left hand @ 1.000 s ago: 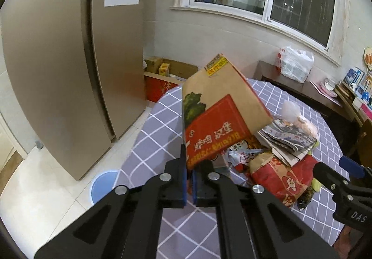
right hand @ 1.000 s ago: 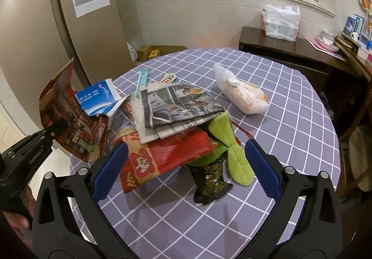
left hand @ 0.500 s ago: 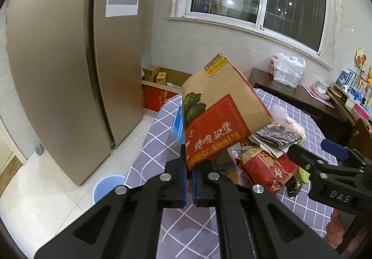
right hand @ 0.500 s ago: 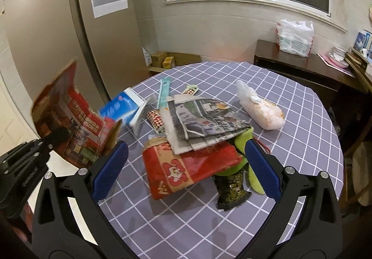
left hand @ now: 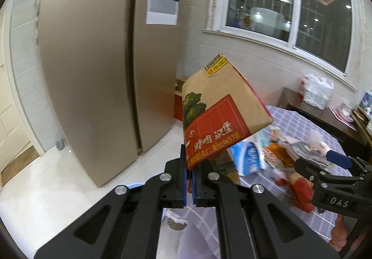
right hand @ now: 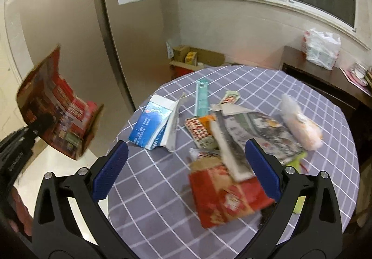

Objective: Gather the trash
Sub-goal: 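Grasp the blue-white milk carton with the right gripper while the left holds the bag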

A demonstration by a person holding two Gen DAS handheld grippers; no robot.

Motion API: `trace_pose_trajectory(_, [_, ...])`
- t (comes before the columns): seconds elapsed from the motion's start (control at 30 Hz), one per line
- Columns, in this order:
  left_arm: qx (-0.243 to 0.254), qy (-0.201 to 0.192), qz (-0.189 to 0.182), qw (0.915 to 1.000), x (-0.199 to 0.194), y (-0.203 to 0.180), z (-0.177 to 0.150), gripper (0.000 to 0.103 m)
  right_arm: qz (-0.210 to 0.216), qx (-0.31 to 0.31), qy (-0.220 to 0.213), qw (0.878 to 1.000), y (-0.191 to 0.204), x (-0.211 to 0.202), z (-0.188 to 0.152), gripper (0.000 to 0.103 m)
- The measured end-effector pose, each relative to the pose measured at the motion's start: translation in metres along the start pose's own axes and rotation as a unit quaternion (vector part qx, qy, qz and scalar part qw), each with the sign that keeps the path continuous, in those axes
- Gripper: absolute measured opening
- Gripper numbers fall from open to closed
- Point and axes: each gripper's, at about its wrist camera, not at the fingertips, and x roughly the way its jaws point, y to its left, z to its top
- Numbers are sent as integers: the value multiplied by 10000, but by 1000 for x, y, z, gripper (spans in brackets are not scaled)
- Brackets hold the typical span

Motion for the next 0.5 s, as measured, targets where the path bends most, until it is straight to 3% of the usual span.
trace_pose_trajectory(0.37, [-209, 273, 226, 9992, 51, 41, 7, 3, 4, 50, 656, 9978, 27, 72, 14, 97])
trace_pose_trajectory(0.5, [-203, 432, 216, 9986, 69, 47, 3, 3, 13, 299, 1013, 9944, 26, 101, 15, 86])
